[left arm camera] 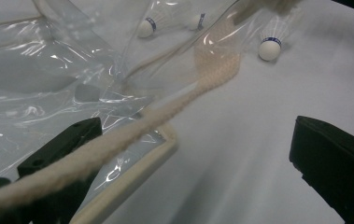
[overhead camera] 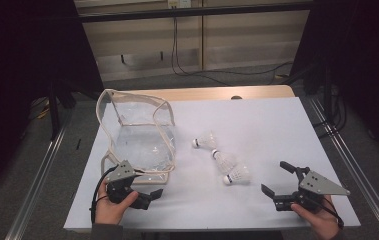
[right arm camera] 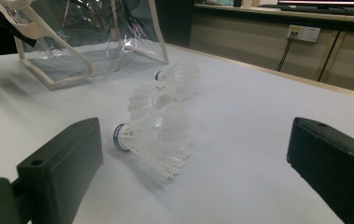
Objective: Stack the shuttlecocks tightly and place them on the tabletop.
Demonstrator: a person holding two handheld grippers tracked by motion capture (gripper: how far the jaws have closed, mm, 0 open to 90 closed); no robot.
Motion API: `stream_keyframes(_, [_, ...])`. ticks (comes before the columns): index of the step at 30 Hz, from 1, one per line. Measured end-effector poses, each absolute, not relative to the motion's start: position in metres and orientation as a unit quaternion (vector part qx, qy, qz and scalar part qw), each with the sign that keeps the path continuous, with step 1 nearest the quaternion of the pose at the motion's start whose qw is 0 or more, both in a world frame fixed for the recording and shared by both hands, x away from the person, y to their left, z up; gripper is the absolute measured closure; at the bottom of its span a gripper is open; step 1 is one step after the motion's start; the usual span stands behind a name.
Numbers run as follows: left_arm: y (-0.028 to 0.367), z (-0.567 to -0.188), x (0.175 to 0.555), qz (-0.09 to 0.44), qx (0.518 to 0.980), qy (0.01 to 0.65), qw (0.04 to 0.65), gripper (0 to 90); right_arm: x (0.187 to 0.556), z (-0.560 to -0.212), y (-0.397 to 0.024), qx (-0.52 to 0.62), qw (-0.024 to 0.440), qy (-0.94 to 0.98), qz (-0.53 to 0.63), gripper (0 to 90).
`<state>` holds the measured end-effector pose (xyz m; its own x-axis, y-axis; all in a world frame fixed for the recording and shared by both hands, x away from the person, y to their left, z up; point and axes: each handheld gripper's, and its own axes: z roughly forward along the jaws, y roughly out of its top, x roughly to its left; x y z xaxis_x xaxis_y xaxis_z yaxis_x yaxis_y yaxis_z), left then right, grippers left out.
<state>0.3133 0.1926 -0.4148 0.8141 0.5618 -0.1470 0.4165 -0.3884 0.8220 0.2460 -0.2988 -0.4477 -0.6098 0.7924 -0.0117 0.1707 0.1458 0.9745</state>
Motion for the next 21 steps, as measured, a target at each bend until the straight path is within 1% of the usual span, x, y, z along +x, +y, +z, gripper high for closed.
stream_keyframes(15, [0.1954,-0.4154,0.3125,0.076,0.828,0.297,0.469,3.5,0.2461,-0.4475,-0.2992,0.341,0.281,0.703,0.557,2.7])
stream_keyframes(21, [0.199,-0.4119,0.3108,0.085,0.825,0.298,0.473,3.5,0.2462,-0.4474,-0.2993,0.34,0.282,0.703,0.557,2.7])
